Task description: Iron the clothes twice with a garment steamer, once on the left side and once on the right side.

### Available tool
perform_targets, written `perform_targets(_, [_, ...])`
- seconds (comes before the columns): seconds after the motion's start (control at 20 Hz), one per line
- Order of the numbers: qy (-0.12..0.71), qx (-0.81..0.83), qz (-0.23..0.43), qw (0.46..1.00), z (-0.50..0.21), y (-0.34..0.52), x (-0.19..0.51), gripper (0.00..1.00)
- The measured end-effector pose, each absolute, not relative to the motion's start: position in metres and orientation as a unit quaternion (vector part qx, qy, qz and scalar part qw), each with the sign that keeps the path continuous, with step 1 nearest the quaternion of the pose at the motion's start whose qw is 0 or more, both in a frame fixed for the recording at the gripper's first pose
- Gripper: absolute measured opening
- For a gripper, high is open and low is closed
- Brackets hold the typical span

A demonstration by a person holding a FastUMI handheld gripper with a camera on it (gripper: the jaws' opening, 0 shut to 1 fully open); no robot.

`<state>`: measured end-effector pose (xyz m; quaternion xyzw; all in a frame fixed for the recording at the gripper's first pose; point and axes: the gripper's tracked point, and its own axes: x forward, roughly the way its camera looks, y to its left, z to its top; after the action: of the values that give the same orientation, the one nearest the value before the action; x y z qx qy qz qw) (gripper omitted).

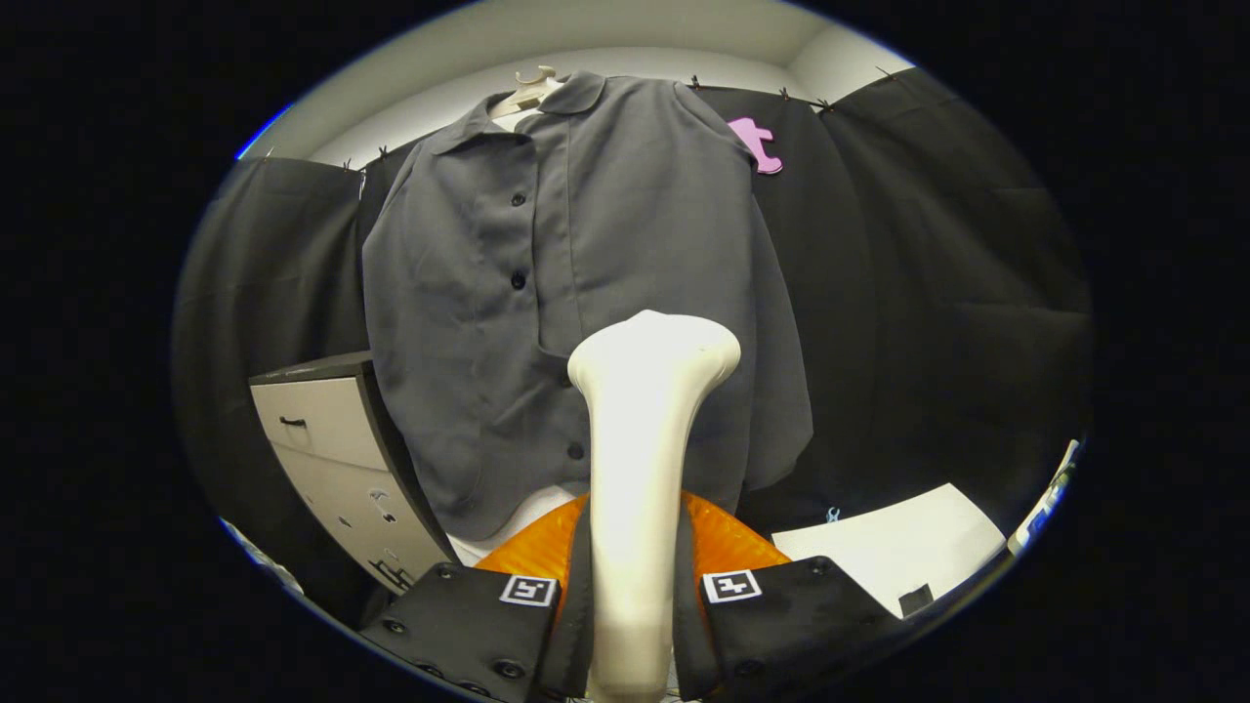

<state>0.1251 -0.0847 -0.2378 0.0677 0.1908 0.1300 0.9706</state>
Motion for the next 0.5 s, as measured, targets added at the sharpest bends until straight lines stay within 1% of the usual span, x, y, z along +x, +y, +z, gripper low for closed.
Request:
perform_targets(0.3, [0.217, 0.067, 0.113, 0.967, -0.260, -0.092, 0.107, 0.41])
perform_targets(0.5, [0.205, 0.065, 0.110, 0.970, -0.241, -0.093, 0.100, 0.41])
